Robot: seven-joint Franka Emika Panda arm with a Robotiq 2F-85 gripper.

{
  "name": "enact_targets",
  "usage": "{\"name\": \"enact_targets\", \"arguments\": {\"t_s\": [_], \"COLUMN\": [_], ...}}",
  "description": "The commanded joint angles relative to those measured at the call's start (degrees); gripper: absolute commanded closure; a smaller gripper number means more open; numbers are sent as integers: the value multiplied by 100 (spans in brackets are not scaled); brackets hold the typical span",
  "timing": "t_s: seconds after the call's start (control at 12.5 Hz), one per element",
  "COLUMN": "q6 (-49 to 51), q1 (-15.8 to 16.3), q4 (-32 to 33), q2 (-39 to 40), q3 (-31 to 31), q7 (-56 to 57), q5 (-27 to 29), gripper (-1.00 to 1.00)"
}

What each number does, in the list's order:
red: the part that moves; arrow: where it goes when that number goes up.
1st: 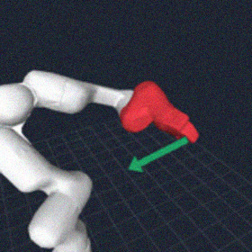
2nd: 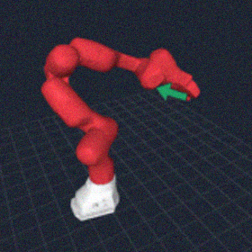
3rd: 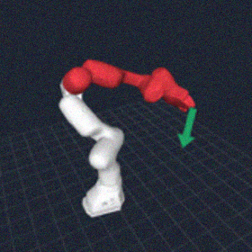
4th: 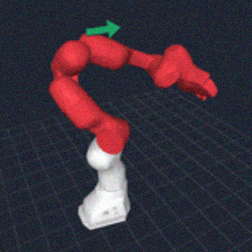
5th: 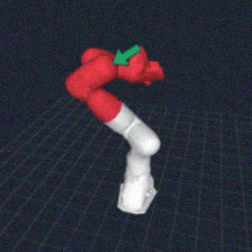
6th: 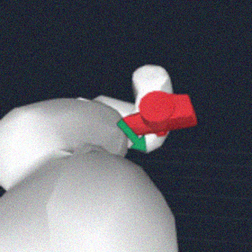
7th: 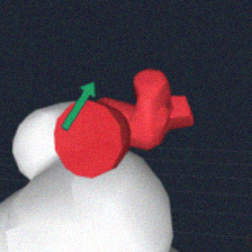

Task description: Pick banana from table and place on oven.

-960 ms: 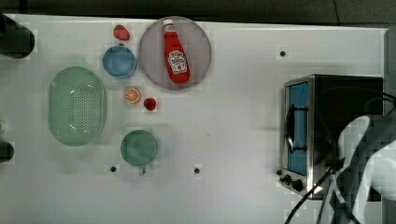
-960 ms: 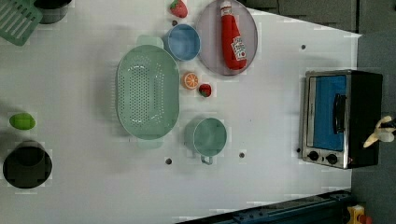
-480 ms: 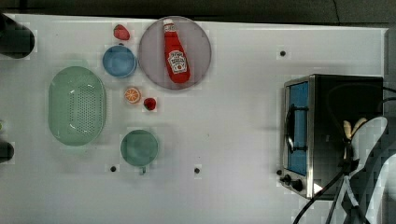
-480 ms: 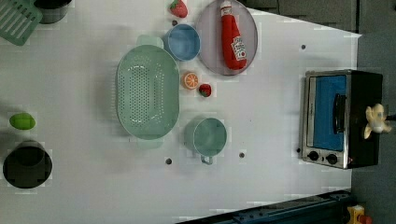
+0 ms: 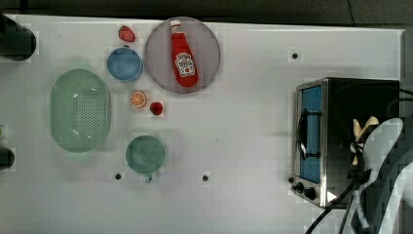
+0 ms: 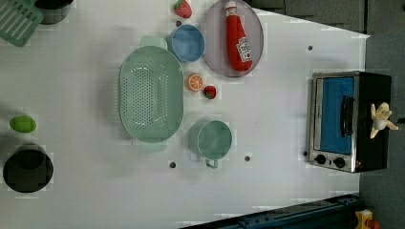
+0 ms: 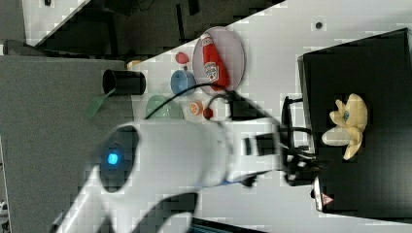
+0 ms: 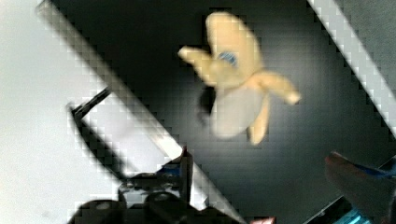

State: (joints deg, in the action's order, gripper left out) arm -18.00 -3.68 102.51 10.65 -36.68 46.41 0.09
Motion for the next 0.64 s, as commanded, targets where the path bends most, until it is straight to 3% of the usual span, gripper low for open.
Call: {"name": "enact_targets", "arguments": {"t_s": [0.08,0.32,0.64], "q6": [411,996,2093], "q1": [609,814,829], "q4": [-231,-228,-224], "q2": [-876,-1439,-2019], "q3": [760,1600,2652], "q7": [-852,-2531,-4383], "q5": [123,2,-183], "gripper": [-100,-100,-100]}}
